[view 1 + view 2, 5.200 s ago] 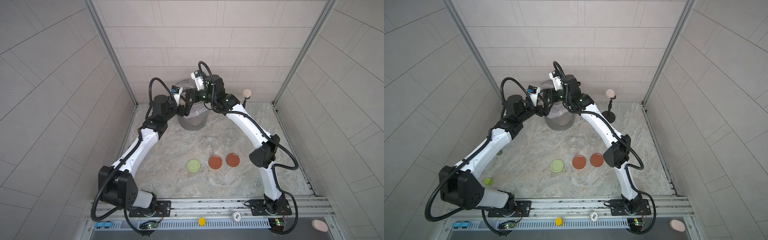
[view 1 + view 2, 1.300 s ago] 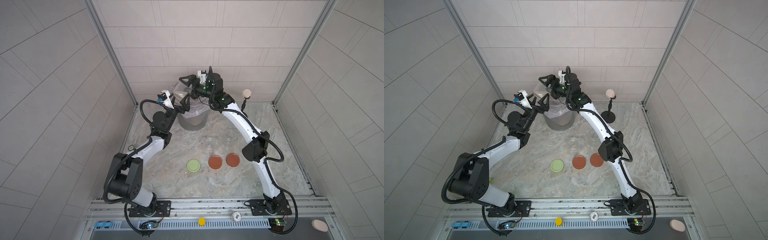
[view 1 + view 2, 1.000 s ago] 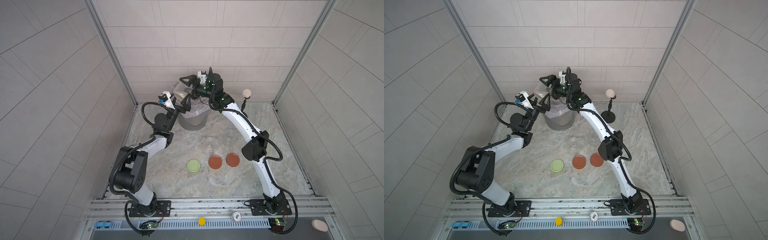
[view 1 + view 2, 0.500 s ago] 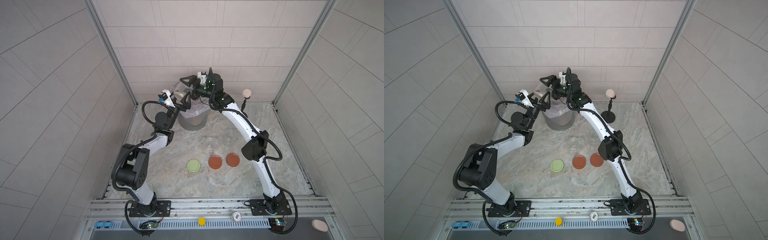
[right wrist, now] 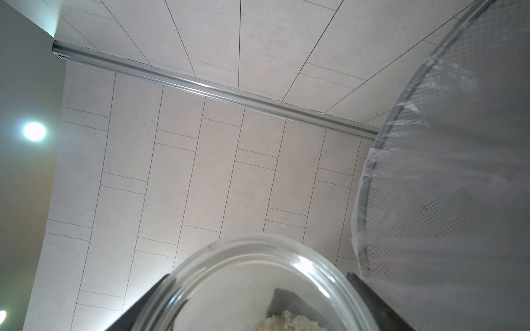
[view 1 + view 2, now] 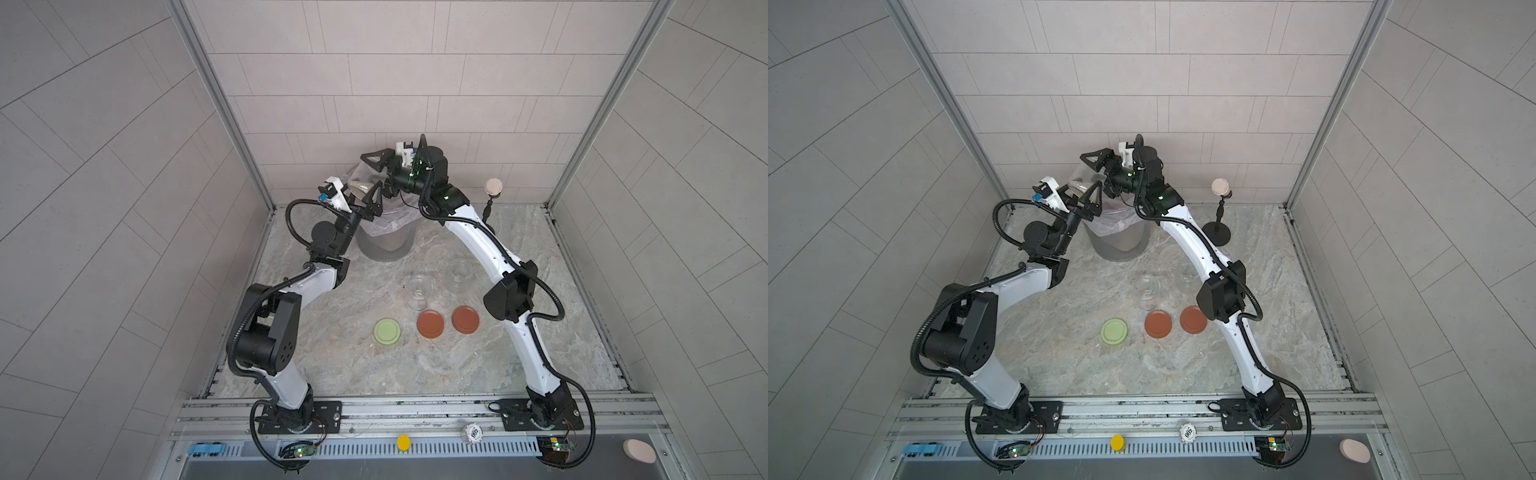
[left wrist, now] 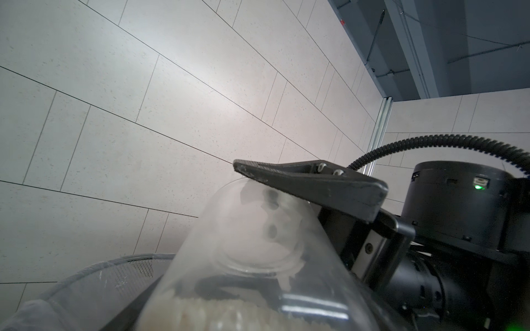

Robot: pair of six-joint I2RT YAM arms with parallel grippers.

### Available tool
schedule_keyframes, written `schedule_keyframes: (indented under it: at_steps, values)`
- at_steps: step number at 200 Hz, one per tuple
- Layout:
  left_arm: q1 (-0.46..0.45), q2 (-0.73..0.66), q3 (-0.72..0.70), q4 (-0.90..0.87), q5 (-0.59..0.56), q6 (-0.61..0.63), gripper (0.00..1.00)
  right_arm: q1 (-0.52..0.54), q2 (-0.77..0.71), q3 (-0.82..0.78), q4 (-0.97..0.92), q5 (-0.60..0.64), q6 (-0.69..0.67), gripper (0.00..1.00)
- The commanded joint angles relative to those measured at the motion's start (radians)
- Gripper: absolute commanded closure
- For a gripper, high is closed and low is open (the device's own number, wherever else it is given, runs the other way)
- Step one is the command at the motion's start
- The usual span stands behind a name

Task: Empty moldy rice from jars
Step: Pour the moldy rice from the jar into the trash bin.

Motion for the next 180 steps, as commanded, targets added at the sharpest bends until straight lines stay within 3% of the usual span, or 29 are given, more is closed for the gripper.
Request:
schedule_keyframes:
  at_steps: [1,24,54,63,80,107,132,180]
  values:
    - [0.001,0.015,0.040,0.044,0.020,-0.019,0.12,0.002,-0.019,0.047,0.094,-0.020,0.036,0.68]
    - [0.001,0.021,0.049,0.046,0.012,-0.024,0.17,0.002,-0.020,0.047,0.093,-0.025,0.039,0.68]
    - [0.000,0.030,0.075,0.046,0.011,-0.030,0.50,0.003,-0.020,0.047,0.089,-0.026,0.041,0.61]
    - [0.003,0.030,0.075,0.045,0.010,-0.031,0.57,0.001,-0.021,0.047,0.089,-0.024,0.040,0.55]
    - [0.012,0.028,0.068,0.044,-0.010,-0.035,0.70,-0.007,-0.025,0.047,0.078,-0.022,0.037,0.31]
    - [0.040,0.034,0.069,0.043,-0.013,-0.069,0.87,-0.020,-0.038,0.047,0.035,-0.015,0.011,0.12]
    - [0.059,0.044,0.089,0.041,0.003,-0.105,0.94,-0.030,-0.056,0.046,-0.027,-0.011,-0.033,0.01]
    - [0.062,0.058,0.145,-0.009,0.036,-0.119,1.00,-0.045,-0.066,0.047,-0.130,-0.021,-0.068,0.00]
